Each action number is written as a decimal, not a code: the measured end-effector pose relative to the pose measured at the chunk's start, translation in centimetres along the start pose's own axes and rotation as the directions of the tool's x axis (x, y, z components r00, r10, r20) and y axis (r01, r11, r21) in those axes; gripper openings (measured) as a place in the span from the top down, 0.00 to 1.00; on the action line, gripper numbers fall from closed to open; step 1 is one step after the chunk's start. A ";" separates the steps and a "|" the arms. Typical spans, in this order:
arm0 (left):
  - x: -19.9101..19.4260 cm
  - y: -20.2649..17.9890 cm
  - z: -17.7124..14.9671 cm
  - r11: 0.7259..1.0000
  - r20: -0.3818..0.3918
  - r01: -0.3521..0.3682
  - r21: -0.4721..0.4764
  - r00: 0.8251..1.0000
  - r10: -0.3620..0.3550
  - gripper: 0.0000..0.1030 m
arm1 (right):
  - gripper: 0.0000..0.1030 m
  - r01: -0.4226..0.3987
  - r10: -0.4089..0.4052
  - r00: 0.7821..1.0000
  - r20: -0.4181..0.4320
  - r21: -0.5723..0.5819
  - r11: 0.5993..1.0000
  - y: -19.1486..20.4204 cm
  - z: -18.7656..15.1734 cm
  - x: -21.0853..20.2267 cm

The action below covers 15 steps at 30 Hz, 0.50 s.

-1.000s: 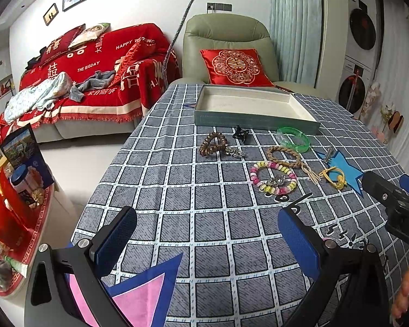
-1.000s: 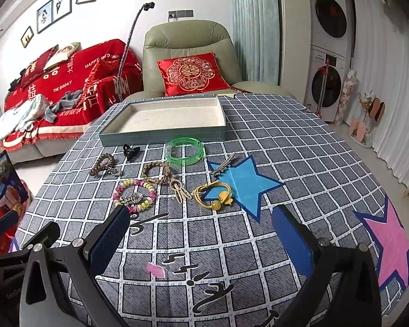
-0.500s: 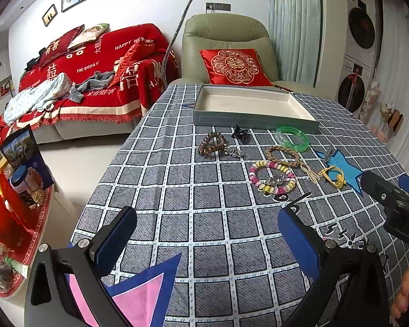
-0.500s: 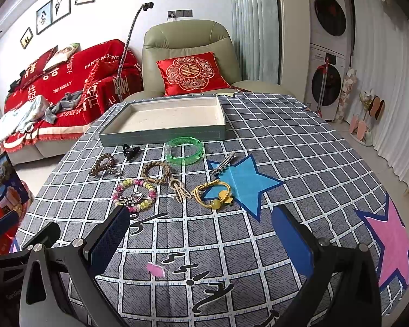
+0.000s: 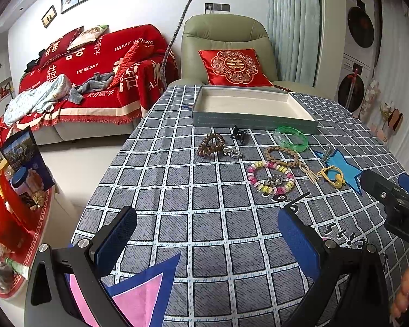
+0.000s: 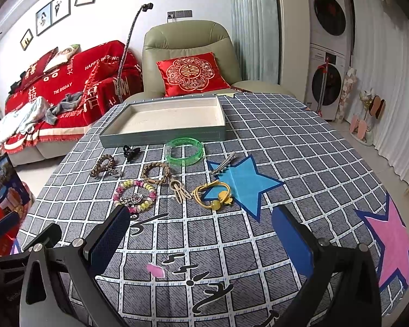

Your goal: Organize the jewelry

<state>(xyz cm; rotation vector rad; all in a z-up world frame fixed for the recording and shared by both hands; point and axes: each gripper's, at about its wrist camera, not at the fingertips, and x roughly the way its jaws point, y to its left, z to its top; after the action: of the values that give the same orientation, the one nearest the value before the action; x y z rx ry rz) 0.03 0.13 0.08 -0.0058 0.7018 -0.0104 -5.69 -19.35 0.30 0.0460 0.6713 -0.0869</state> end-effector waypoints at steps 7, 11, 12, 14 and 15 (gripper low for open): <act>-0.1 0.0 0.1 1.000 0.001 -0.002 0.002 1.000 0.002 0.00 | 0.00 -0.003 0.003 1.000 -0.003 0.002 1.000 -0.1 0.0 0.0; -0.1 0.0 0.1 1.000 0.000 -0.002 0.001 1.000 0.002 0.00 | 0.00 -0.004 0.004 1.000 -0.008 0.004 1.000 -0.1 0.0 0.0; -0.1 -0.1 0.1 1.000 -0.001 -0.001 0.002 1.000 0.001 0.00 | 0.00 -0.005 0.005 1.000 -0.009 0.004 1.000 0.0 0.0 0.0; -0.2 0.0 0.1 1.000 -0.003 -0.002 0.001 1.000 0.002 0.00 | 0.00 -0.005 0.005 1.000 -0.023 0.003 1.000 -0.2 0.1 0.0; -0.2 0.0 0.1 1.000 -0.004 -0.004 0.001 1.000 0.004 0.00 | 0.00 -0.007 0.007 1.000 -0.028 0.004 1.000 -0.2 0.1 0.0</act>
<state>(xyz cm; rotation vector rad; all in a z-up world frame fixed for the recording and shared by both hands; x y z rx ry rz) -0.10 0.18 0.30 -0.0039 0.7059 -0.0068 -5.67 -19.59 0.42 0.0537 0.6994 -0.0811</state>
